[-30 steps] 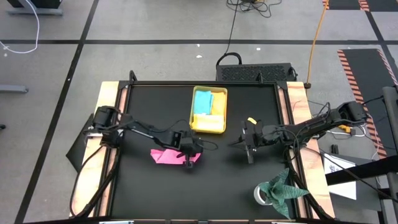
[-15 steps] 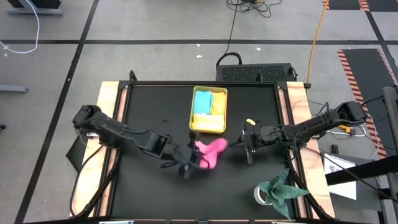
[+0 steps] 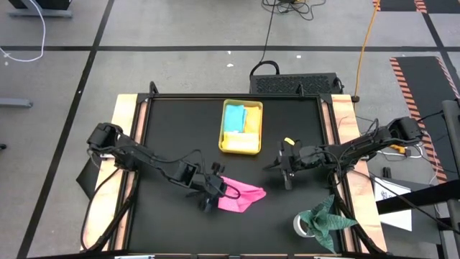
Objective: Fold microfiber towels
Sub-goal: Fold the pink towel
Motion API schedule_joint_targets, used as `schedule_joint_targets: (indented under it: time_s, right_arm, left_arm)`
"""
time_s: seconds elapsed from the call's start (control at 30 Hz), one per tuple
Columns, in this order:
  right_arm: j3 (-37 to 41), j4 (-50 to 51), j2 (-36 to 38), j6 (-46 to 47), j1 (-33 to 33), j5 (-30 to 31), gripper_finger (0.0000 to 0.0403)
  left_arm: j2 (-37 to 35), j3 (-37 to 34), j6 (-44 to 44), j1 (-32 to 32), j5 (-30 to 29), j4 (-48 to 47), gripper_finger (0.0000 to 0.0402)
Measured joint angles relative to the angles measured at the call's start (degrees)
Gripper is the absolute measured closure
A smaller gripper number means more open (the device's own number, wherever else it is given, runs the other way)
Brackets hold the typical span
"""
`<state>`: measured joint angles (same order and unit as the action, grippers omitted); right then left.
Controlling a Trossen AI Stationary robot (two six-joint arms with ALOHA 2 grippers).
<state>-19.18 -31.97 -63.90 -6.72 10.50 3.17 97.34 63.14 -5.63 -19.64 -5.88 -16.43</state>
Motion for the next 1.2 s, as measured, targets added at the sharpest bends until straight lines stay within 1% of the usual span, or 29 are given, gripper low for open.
schedule_joint_targets:
  time_s: [0.2, 0.3, 0.4, 0.43, 0.53, 0.63, 0.73, 0.93, 1.03, 1.1, 1.2]
  right_arm:
    - [0.1, -1.0, -3.8, 0.0, 0.0, -0.2, 0.0343]
    - [0.0, -1.7, -4.9, 0.0, 0.0, -0.2, 0.0316]
    - [0.0, -2.2, -5.1, 0.1, 0.0, -0.2, 0.0295]
    - [0.0, -2.4, -5.1, 0.1, 0.0, -0.2, 0.0290]
    - [0.0, -2.8, -5.1, 0.1, 0.0, -0.2, 0.0279]
    - [0.0, -2.9, -5.1, 0.1, 0.0, -0.2, 0.0276]
    - [0.0, -3.2, -5.1, 0.1, 0.0, -0.2, 0.0275]
    - [0.0, -3.5, -5.1, 0.1, 0.0, -0.2, 0.0275]
    - [0.0, -3.7, -5.1, 0.1, 0.0, -0.2, 0.0275]
    - [0.0, -4.0, -5.1, 0.1, 0.0, -0.2, 0.0275]
    - [0.0, -4.6, -5.1, 0.1, 0.0, -0.2, 0.0275]
  left_arm:
    - [-0.6, 1.0, 2.0, -0.1, 7.1, 0.0, 0.0196]
    - [-0.7, 1.2, 3.4, -0.4, 6.9, -1.6, 0.0158]
    - [-0.7, 1.2, 4.4, -1.0, 3.8, -4.8, 0.0140]
    - [-0.7, 1.2, 5.5, -1.1, 2.7, -5.8, 0.0137]
    - [-0.5, 1.1, 10.0, -1.1, 2.2, -9.3, 0.0139]
    - [-0.5, 0.0, 13.4, -1.9, 2.6, -9.8, 0.0154]
    - [-0.5, -1.5, 14.2, -3.6, 2.2, -10.1, 0.0176]
    - [-0.5, -5.3, 19.4, -5.0, -7.5, -9.9, 0.0232]
    - [-0.5, -6.0, 20.8, -4.3, -11.4, -10.7, 0.0275]
    - [-0.5, -6.0, 20.5, -3.4, -13.7, -11.4, 0.0313]
    - [-0.8, -6.0, 18.3, -1.7, -14.1, -12.6, 0.0380]
